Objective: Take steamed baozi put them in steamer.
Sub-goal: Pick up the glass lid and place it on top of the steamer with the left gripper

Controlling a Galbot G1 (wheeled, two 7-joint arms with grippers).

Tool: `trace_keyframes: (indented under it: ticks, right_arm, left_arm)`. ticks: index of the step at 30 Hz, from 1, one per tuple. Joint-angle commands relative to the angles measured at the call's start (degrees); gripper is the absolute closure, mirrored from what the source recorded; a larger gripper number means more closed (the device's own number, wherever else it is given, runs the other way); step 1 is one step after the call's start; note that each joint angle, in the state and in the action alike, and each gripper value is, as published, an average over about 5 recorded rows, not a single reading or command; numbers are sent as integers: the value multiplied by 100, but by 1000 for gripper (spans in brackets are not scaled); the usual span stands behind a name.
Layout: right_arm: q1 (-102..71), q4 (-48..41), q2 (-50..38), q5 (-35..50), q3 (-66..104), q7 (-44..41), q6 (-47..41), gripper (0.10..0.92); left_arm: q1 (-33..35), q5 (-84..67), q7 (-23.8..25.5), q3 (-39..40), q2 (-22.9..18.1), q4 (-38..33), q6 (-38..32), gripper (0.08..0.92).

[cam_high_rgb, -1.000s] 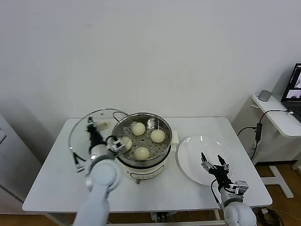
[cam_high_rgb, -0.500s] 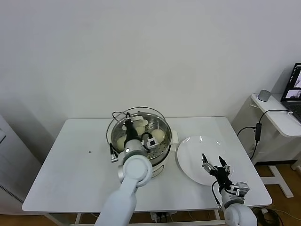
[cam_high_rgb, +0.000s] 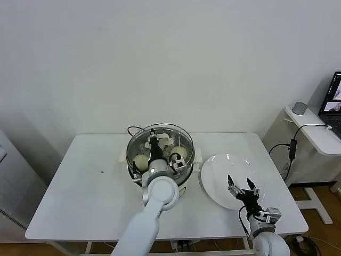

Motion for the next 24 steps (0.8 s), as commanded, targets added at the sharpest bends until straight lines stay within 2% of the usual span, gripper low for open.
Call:
trace_keyframes:
  ticks: [1, 24]
  right_arm:
    - [-3, 10, 17, -17, 4, 1, 5, 203]
    - [-19, -18, 43, -16, 6, 0, 34, 203]
  left_arm:
    - [-48, 100, -59, 115, -284, 243, 280, 866]
    - [-25, 174, -64, 107, -284, 403, 280, 866]
